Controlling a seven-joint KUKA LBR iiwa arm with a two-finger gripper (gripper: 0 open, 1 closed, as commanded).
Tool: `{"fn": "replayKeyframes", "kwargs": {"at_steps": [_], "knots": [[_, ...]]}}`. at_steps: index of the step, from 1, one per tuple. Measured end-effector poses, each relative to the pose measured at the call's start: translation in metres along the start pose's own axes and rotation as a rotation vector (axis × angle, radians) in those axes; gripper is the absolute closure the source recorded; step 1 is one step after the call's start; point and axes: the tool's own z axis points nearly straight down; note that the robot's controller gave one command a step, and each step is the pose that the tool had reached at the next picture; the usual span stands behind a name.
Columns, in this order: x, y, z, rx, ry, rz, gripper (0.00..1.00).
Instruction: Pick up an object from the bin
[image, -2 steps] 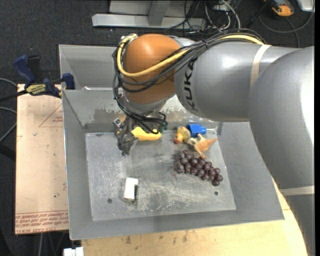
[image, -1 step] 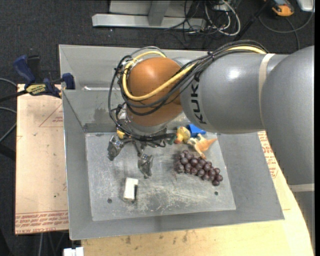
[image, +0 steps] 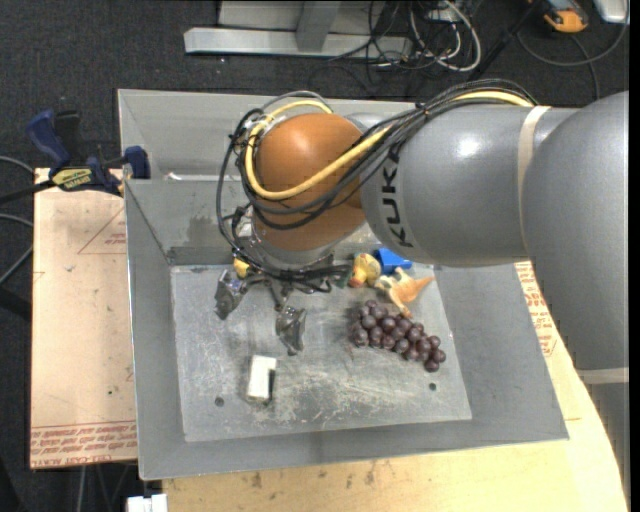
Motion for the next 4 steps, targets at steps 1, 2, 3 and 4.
{"fn": "replayKeyframes", "kwargs": {"at_steps": [1,2,3,4], "knots": [[0.015,-0.01,0.018,0.005,-0.007,-0.07,0.0],[0.046,0.035,0.062,-0.001,0.0,-0.258,1.0],[0.046,0.035,0.062,-0.002,0.0,-0.257,1.0],[0.05,0.021,-0.069,0.002,-0.001,-0.273,1.0]]}}
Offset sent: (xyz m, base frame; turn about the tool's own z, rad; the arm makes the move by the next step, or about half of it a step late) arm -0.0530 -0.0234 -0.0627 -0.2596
